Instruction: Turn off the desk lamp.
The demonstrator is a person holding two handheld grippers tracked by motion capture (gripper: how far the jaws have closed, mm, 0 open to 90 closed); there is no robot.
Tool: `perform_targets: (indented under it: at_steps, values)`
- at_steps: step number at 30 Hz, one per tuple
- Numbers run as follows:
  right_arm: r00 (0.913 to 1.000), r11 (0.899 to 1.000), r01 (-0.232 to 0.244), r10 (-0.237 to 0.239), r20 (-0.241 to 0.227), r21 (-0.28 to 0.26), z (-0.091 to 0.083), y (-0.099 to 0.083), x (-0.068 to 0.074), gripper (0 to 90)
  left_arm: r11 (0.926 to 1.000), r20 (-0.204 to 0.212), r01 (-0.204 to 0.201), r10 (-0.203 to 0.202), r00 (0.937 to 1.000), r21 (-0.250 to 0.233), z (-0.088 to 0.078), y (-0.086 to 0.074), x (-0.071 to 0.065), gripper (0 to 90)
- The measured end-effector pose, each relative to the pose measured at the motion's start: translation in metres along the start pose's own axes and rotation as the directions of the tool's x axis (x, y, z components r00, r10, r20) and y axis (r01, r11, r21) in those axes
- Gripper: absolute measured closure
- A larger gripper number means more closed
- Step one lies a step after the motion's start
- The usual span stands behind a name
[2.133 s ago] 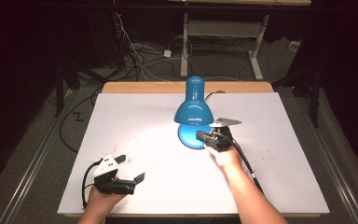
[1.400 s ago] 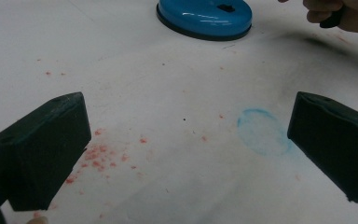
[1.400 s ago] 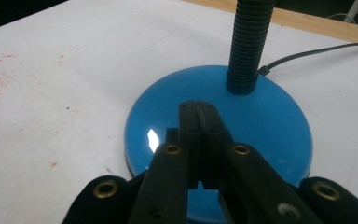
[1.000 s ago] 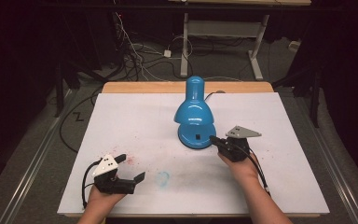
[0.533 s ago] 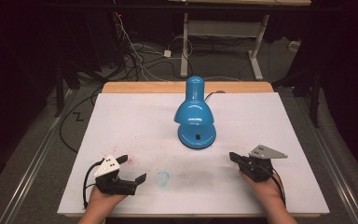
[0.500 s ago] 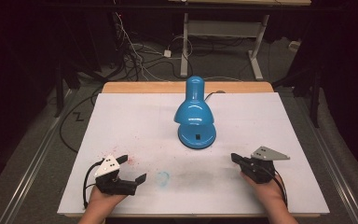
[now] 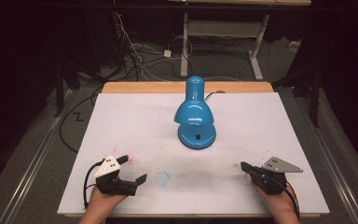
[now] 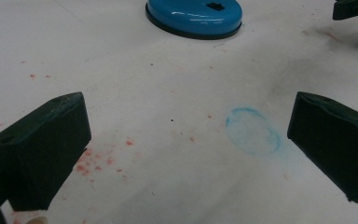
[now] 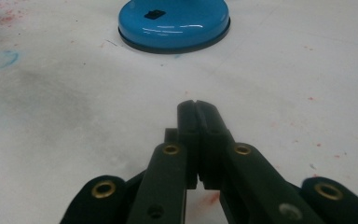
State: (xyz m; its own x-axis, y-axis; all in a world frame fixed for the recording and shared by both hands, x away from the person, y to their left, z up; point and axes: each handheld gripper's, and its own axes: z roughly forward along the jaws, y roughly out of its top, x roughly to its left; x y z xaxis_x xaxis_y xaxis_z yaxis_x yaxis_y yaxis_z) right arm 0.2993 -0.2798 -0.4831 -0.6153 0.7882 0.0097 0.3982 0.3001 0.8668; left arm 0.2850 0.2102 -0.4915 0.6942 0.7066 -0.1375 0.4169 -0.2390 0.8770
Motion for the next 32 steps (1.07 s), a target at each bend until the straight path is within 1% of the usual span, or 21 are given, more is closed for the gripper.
perform_targets:
  at_steps: [2,3,5,6,8,11,12,13,16,17,18,20,21,24,25,28,30,32]
  values:
    - [1.0,1.0,0.007,-0.007,0.001,0.001,0.002,0.001,0.001,86.9,1.0,0.001,0.001,-0.001,1.0,0.002,0.0,0.0,0.0,0.0]
    - [0.9999,1.0,0.007,-0.007,0.012,0.006,0.003,0.002,0.002,83.2,1.0,0.003,-0.001,0.001,1.0,0.003,0.001,0.0,0.0,0.0]
    - [0.9995,1.0,0.007,-0.007,0.03,0.019,0.005,0.002,0.002,72.7,1.0,0.002,-0.005,0.005,1.0,0.006,0.001,0.0,-0.001,0.0]
    - [0.9997,0.999,0.005,-0.005,0.024,0.037,0.007,0.003,0.001,68.3,1.0,0.002,-0.007,0.006,1.0,0.007,0.001,0.0,-0.001,0.0]
    - [0.9994,0.999,-0.007,0.005,0.033,0.051,0.009,0.003,0.001,61.8,0.9999,0.002,-0.007,0.007,1.0,0.009,0.001,0.0,-0.001,0.0]
    - [0.999,0.998,-0.024,0.021,0.039,0.064,0.01,0.004,0.001,44.0,0.9999,0.003,-0.008,0.008,1.0,0.012,0.001,0.0,-0.001,0.0]
    - [0.9989,0.997,-0.023,0.02,0.041,0.068,0.011,0.004,-0.001,39.2,0.9999,0.004,-0.009,0.009,1.0,0.013,0.001,0.0,-0.001,0.0]
    - [0.9985,0.997,-0.038,0.036,0.042,0.069,0.011,0.004,0.0,35.3,0.9999,0.004,-0.009,0.009,1.0,0.013,0.001,0.0,-0.001,0.0]
    - [0.9984,0.997,-0.041,0.038,0.043,0.065,0.01,0.004,-0.002,21.3,0.9999,0.006,-0.01,0.01,0.9999,0.014,0.002,0.0,-0.001,0.0]
    - [0.9987,0.998,-0.031,0.029,0.042,0.053,0.009,0.003,-0.002,17.4,0.9999,0.007,-0.01,0.01,0.9999,0.013,0.002,0.0,-0.001,0.0]
    - [0.9981,0.998,-0.045,0.043,0.043,0.045,0.008,0.003,-0.001,13.8,0.9999,0.008,-0.01,0.01,0.9999,0.013,0.001,0.0,-0.001,0.0]
    - [0.9987,0.999,-0.037,0.036,0.037,0.016,0.006,0.003,-0.002,2.7,0.9999,0.008,-0.01,0.01,0.9999,0.013,0.001,0.0,-0.001,0.0]
    - [0.9984,0.999,-0.045,0.045,0.035,-0.001,0.005,0.002,-0.002,0.1,0.9999,0.008,-0.009,0.009,0.9999,0.012,0.001,0.0,-0.001,0.0]
    - [0.9981,0.997,-0.04,0.043,0.045,-0.062,-0.002,0.001,-0.004,0.0,0.9999,0.008,-0.01,0.01,0.9999,0.01,0.0,0.0,-0.001,0.0]
    - [0.9978,0.997,-0.044,0.047,0.047,-0.067,-0.003,0.001,-0.003,0.0,0.9999,0.007,-0.012,0.012,0.9999,0.012,0.001,0.0,-0.001,0.0]
    - [0.9974,0.997,-0.036,0.04,0.059,-0.063,-0.003,0.0,-0.004,0.0,0.9999,0.004,-0.009,0.009,0.9999,0.014,0.002,0.0,0.0,0.0]
    - [0.9967,0.997,-0.045,0.049,0.065,-0.058,-0.002,0.0,-0.004,0.0,0.9999,0.003,-0.01,0.01,0.9999,0.013,0.002,0.0,0.0,0.0]
    - [0.9972,0.998,-0.032,0.036,0.066,-0.058,-0.001,0.0,-0.004,0.0,0.9998,0.003,-0.012,0.012,0.9999,0.013,0.002,0.0,0.0,0.0]
